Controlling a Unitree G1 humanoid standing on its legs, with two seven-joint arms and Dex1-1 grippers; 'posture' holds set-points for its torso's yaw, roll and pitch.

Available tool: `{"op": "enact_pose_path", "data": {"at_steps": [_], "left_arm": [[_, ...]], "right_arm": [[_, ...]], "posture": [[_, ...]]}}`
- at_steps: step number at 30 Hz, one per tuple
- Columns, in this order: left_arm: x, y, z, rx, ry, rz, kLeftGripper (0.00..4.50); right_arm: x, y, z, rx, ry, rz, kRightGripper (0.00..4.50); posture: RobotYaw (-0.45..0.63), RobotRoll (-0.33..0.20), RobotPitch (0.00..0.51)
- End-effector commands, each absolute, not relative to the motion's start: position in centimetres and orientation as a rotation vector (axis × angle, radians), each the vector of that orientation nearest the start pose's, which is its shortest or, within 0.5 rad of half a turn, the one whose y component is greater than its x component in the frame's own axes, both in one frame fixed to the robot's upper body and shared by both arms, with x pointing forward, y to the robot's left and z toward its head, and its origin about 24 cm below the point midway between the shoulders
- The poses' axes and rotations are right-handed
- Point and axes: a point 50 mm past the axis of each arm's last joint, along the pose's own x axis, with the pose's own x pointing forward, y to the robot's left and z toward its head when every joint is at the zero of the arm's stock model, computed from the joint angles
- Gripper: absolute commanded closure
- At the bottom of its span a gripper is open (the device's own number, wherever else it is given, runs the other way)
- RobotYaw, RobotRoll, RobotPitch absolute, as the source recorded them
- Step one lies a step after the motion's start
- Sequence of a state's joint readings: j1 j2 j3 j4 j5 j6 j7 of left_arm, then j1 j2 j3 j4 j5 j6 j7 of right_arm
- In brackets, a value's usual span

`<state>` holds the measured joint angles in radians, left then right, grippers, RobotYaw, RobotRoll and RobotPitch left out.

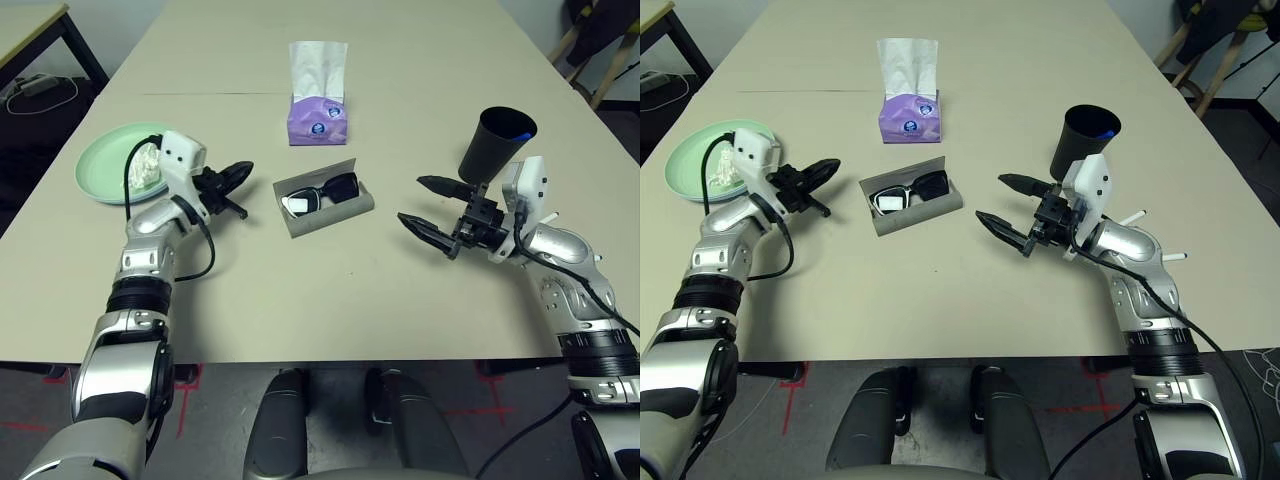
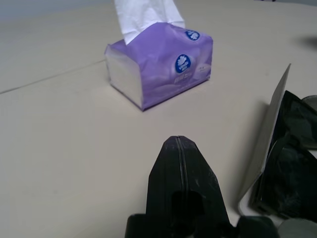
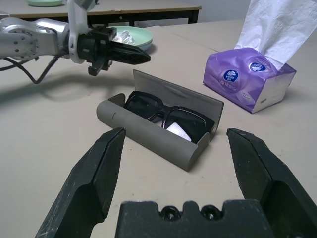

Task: Organize and tidy the items on the table.

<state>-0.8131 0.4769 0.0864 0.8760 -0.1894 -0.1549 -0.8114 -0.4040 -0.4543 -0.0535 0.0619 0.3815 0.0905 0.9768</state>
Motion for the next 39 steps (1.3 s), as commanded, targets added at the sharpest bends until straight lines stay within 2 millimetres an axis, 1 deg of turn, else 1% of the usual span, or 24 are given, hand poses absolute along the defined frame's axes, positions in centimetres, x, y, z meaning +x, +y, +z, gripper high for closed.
{"op": "enact_pose_path", "data": {"at_steps": [1,11,17,21,24,31,34,37,39], "left_arm": [[37.5,21.9,13.6,0.249,-0.034,-0.660,4.47],[36.6,20.5,12.9,0.249,-0.043,-0.841,4.47],[35.6,19.3,12.5,0.285,-0.038,-0.984,4.47],[34.5,18.8,11.8,0.369,-0.025,-1.080,4.47],[34.1,18.6,11.6,0.361,-0.024,-1.100,4.47],[33.8,18.4,12.5,0.367,-0.048,-1.125,4.47],[33.7,18.5,12.4,0.364,-0.032,-1.128,4.47],[33.7,18.6,12.5,0.359,-0.035,-1.115,4.47],[34.0,18.7,13.0,0.364,-0.074,-1.083,4.47]], "right_arm": [[29.5,-18.0,15.2,-0.183,-0.217,0.991,0.00],[29.4,-18.4,13.8,-0.129,-0.166,0.961,0.00],[29.5,-18.2,14.1,-0.136,-0.174,0.963,0.00],[29.6,-18.2,14.2,-0.140,-0.180,0.961,0.00],[29.6,-18.1,14.3,-0.141,-0.181,0.962,0.00],[29.6,-17.8,14.3,-0.139,-0.186,0.968,0.00],[29.7,-17.7,14.4,-0.138,-0.190,0.971,0.00],[29.8,-17.6,14.5,-0.140,-0.195,0.973,0.00],[29.8,-17.6,14.5,-0.141,-0.196,0.974,0.00]], "posture": [[0.06,0.000,0.183],[0.06,0.000,0.179],[0.07,0.000,0.176],[0.07,0.000,0.175],[0.06,0.000,0.176],[0.07,0.000,0.176],[0.07,0.000,0.176],[0.07,0.000,0.174],[0.08,0.000,0.171]]}}
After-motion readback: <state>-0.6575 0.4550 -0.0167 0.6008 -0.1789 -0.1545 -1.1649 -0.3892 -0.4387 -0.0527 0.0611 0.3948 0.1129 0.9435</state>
